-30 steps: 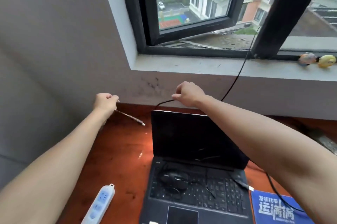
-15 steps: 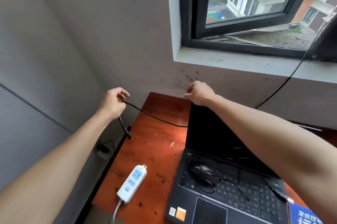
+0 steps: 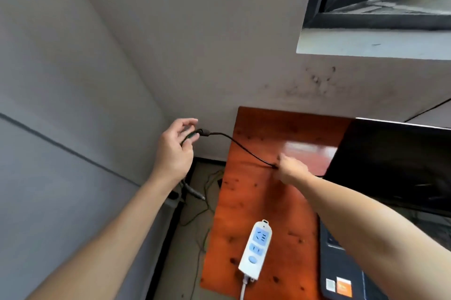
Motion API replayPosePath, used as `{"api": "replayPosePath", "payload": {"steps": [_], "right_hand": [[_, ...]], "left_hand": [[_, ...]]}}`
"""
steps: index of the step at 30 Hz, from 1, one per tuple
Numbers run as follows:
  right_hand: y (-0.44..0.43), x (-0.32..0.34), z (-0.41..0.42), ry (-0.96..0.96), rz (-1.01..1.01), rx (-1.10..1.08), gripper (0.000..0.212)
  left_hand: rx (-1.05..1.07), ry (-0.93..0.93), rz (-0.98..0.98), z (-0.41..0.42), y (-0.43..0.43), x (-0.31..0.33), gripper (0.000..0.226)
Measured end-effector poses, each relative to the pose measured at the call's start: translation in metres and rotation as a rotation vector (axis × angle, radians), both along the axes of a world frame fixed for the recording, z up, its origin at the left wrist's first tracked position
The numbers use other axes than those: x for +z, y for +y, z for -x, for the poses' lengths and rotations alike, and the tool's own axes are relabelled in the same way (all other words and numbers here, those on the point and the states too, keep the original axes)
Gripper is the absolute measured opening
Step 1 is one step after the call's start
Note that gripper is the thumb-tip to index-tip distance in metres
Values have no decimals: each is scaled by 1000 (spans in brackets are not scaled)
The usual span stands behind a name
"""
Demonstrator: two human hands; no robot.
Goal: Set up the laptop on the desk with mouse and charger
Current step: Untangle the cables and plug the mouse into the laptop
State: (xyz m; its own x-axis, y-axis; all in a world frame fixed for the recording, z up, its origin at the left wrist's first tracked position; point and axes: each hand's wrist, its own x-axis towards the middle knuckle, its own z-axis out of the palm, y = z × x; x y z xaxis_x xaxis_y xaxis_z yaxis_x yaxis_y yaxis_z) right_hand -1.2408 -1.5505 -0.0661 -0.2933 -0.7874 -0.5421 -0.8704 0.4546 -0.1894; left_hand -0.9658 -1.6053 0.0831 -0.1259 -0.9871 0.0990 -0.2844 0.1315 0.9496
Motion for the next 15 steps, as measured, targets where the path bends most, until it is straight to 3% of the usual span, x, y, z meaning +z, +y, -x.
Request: {"api": "replayPosePath", "payload": {"steps": [5, 9, 11, 13, 15], "right_hand": [[-7, -26, 0, 119, 65, -22, 22], [-37, -24, 6, 121, 140, -38, 18], [-50, -22, 7, 80, 90, -8, 23], [-55, -20, 7, 46, 2, 37, 44], [-48, -23, 6, 89, -22, 105, 45]], "left_hand": [[255, 126, -294, -44, -12, -30, 43], [447, 251, -603, -59, -13, -61, 45], [497, 325, -703, -59, -12, -74, 44], [556, 388, -785, -58, -12, -83, 42], [591, 423, -882, -56, -10, -92, 39]]}}
